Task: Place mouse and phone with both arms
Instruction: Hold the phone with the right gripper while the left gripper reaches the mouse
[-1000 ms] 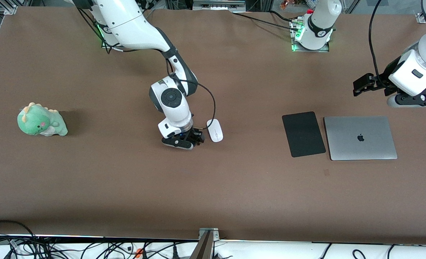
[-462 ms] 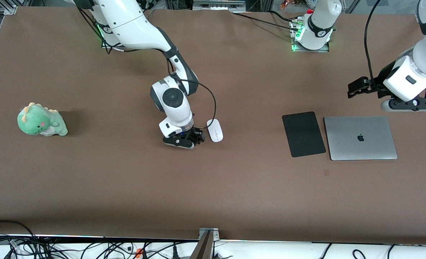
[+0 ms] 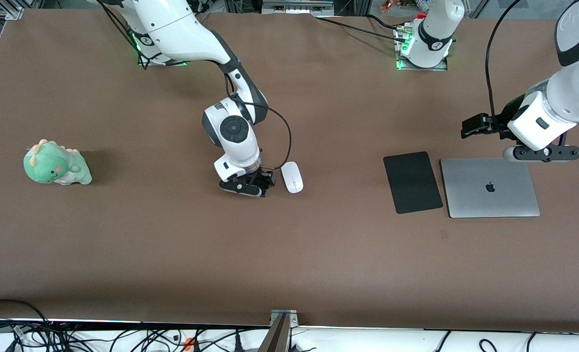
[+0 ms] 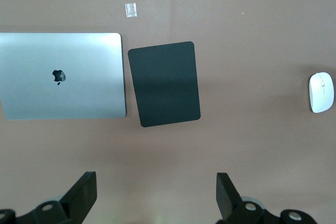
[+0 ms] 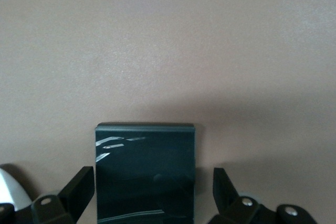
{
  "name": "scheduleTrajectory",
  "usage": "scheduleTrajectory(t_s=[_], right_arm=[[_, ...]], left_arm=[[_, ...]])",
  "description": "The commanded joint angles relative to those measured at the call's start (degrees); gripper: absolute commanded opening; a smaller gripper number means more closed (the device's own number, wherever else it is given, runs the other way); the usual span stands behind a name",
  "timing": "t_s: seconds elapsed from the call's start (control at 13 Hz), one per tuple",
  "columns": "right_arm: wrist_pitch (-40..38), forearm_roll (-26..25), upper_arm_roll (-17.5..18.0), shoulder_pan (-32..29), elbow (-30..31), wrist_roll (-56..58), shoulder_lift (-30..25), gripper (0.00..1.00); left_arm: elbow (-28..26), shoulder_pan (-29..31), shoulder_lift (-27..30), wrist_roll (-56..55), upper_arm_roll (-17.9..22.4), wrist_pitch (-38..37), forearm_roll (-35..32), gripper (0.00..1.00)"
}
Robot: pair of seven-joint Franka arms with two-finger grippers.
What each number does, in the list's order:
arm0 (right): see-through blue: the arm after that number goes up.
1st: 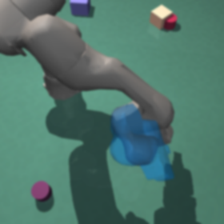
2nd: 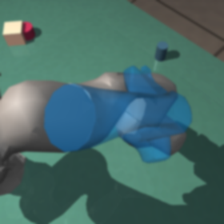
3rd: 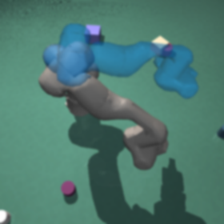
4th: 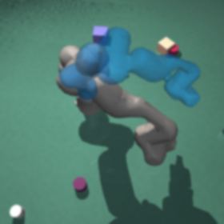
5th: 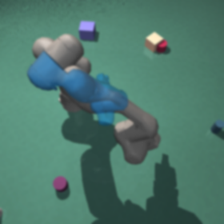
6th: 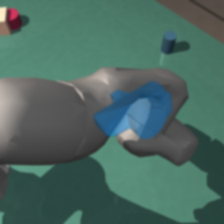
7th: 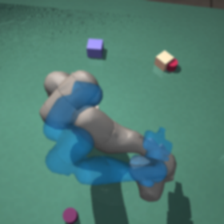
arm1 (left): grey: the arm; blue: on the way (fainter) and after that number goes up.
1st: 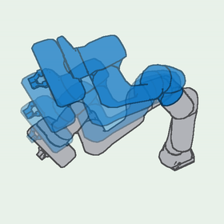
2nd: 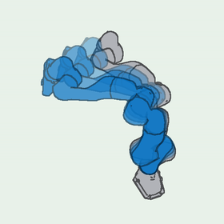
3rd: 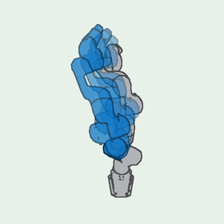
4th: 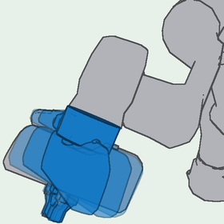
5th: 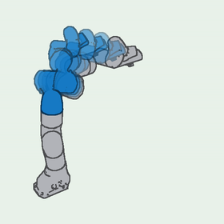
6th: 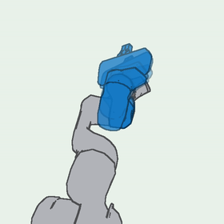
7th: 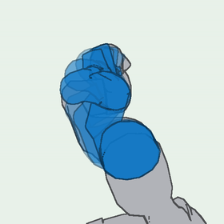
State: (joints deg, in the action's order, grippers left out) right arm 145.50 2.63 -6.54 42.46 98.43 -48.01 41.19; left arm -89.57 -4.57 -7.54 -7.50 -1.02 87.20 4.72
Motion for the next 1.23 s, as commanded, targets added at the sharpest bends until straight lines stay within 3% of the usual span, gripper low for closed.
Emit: scheduleTrajectory(t_s=[0.0,1.15], right_arm=[[0.04,0.53,-0.49,1.13,1.85,0.28,-1.73,1.0],[5.31,-0.26,-0.85,0.87,0.44,1.16,2.14,0.98]], left_arm=[[1.33,-0.26,-0.9,0.38,-0.04,-0.36,1.17,1.0],[1.41,-1.49,-4.5,-0.14,-1.0,2.09,3.45,1.0]])
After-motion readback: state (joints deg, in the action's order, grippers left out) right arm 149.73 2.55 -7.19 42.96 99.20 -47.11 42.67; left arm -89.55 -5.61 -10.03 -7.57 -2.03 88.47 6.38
